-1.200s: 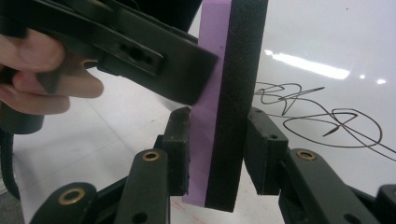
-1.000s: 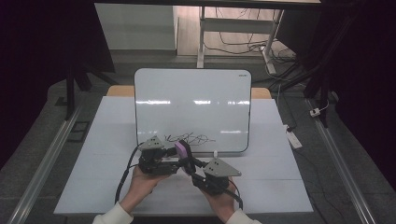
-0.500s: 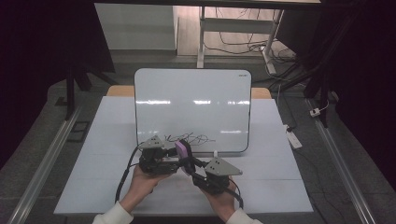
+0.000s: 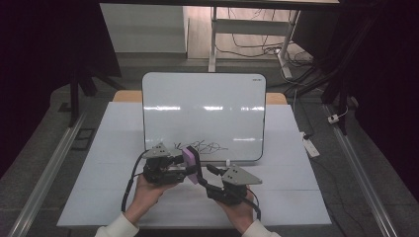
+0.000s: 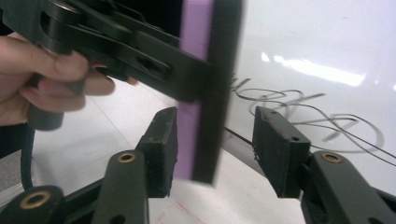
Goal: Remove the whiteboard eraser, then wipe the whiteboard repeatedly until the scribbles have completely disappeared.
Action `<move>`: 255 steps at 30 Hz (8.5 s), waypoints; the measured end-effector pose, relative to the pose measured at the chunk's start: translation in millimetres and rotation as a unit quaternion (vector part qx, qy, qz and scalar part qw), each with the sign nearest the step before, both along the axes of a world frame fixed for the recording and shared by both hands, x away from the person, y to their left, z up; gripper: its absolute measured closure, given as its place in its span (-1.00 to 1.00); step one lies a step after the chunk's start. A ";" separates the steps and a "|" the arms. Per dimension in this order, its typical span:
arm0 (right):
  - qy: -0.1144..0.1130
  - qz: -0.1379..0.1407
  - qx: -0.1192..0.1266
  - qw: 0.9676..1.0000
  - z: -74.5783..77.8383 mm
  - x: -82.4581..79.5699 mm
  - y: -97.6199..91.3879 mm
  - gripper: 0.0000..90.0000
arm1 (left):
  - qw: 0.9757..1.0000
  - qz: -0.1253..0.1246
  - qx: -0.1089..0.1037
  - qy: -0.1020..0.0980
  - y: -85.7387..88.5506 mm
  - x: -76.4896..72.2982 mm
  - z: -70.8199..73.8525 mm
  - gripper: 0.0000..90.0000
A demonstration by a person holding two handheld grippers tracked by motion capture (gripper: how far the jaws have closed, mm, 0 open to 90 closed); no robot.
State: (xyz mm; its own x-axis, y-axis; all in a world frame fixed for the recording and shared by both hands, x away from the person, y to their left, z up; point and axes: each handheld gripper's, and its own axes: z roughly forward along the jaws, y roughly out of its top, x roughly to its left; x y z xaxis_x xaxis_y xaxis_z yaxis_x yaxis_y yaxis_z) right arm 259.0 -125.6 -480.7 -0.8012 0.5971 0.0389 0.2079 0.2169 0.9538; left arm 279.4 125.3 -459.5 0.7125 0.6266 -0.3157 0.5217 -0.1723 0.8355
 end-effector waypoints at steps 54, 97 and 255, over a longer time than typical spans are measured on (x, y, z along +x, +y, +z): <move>0.026 -0.093 -0.094 0.991 -20.2 18.6 -145.6 -0.17 | 0.956 0.112 0.249 -0.106 28.9 17.2 30.0 -0.08; 0.021 -0.099 -0.089 0.991 -21.4 17.3 -147.5 -0.17 | 0.934 0.077 0.327 -0.121 -48.0 58.6 -4.9 -0.07; 0.013 -0.166 -0.072 0.983 -16.8 11.2 -171.1 -0.17 | 0.974 0.030 0.218 -0.058 -47.4 45.4 -30.6 -0.07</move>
